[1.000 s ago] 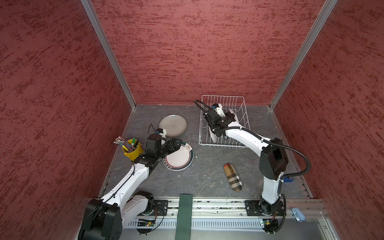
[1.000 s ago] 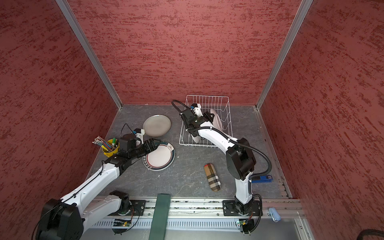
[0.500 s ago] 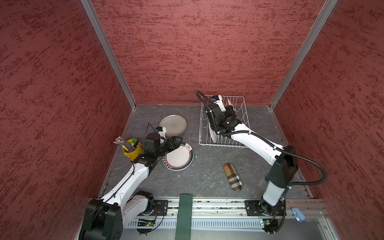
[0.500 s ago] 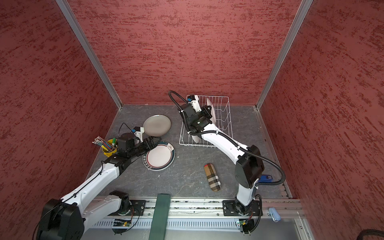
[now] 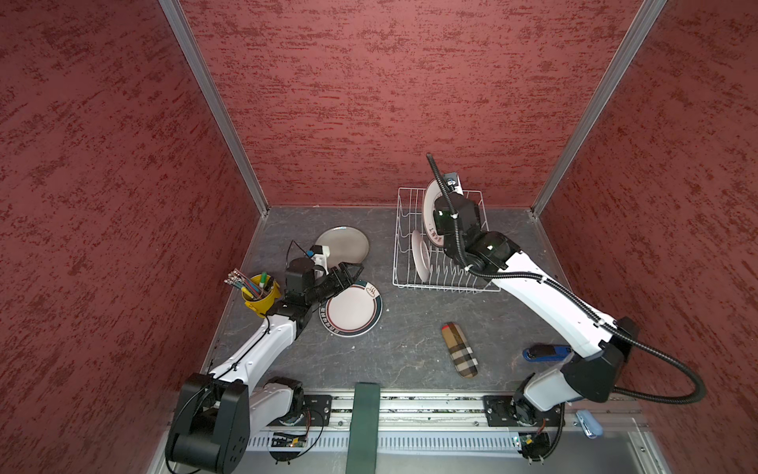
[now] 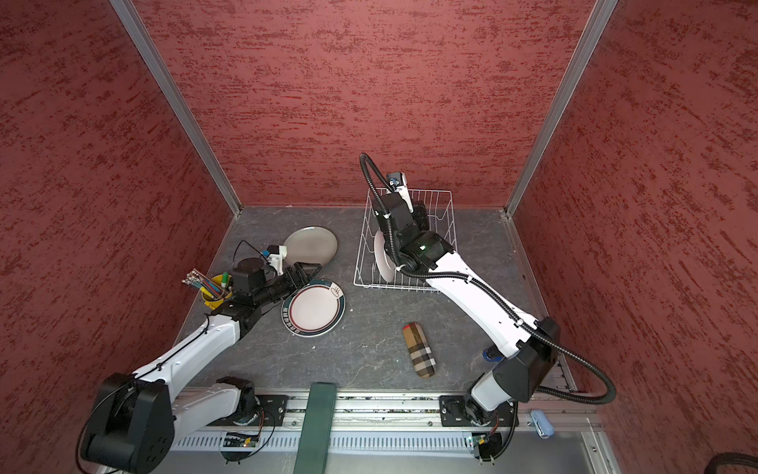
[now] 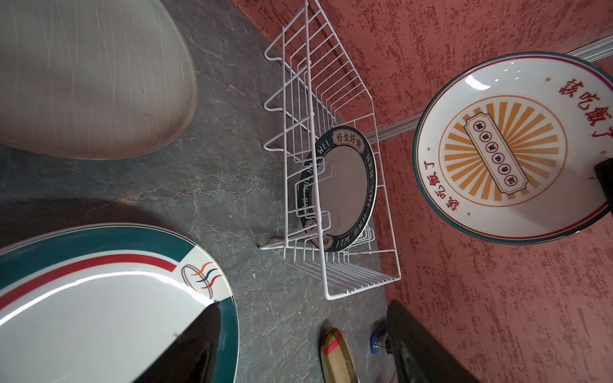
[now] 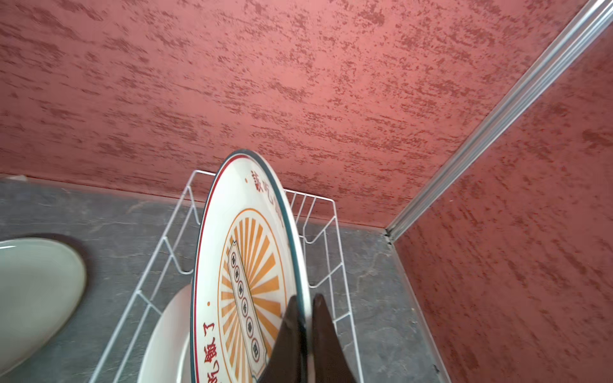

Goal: Unload the plates from the dish rack
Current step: Pick up the plate from the dish rack.

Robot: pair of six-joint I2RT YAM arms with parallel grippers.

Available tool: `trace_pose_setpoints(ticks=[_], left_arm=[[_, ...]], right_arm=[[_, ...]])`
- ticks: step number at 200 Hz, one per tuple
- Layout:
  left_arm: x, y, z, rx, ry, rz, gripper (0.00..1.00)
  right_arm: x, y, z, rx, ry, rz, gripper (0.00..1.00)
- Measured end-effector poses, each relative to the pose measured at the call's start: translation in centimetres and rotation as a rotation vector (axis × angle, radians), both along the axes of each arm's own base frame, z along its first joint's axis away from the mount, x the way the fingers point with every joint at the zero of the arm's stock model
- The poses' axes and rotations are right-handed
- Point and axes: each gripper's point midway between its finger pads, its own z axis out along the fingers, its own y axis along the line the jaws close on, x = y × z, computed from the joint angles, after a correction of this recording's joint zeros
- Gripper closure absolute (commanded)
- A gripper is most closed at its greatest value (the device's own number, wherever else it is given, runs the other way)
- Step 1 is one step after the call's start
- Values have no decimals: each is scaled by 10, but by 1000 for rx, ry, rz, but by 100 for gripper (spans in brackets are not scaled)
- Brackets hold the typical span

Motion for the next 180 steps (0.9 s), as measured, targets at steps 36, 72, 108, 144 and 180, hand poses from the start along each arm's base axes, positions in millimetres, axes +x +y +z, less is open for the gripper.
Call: trace_pose_setpoints(ticks=[36,72,108,144,180], left_arm=[[2,-4,12,-28,-28,-16,21],[1,-4,24,-43,-61,-19,21],[5,2,34,-75,-86,-3,21],[12,11,40,-125,-104,24,21],[14,12,38,-154,-103,10,23]], right_arm=[[-6,19,-9,123,31,108,100],[-11,41,-38,214,112,211,100],[-16,67,-58,332,174,311,100],[-22,89,-71,454,220,393,100],[-29,103,-92,588,261,443,100]])
